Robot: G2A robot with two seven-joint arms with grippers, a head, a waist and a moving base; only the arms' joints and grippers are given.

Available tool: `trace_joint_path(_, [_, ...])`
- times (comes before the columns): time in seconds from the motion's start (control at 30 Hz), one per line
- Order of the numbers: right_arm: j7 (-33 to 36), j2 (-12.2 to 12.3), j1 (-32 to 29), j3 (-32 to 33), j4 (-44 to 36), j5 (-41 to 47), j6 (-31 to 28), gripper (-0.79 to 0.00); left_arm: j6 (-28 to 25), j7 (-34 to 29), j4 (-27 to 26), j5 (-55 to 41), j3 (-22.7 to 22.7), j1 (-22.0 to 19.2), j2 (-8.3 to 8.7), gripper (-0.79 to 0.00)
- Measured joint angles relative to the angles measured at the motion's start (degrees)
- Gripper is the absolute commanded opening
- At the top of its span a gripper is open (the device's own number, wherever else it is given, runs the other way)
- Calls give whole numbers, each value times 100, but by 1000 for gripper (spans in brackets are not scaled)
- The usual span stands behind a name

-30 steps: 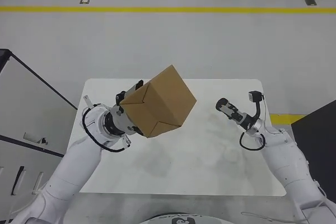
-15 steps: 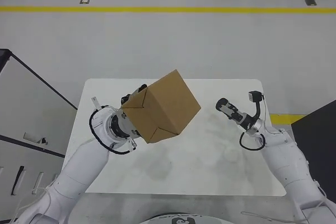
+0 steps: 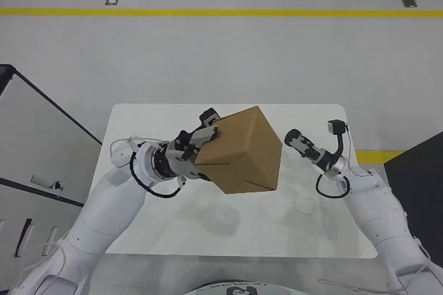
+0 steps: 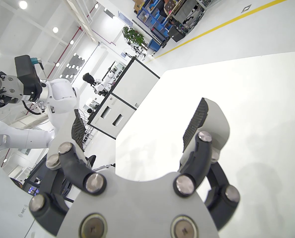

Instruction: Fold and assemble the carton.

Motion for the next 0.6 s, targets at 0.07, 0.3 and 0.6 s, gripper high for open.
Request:
trace_joint_path(0.07, [0,0,0,0,0,0,0,0,3,-2,2,-13,1,0,0,-785])
trace_joint_path(0.3, [0,0,0,0,0,0,0,0,-758,428,-22,599,-120,-3,-27,-785])
trace_joint_path(0.6, [0,0,0,0,0,0,0,0,-1298,553,-64,2887,-364,-539,36,-785])
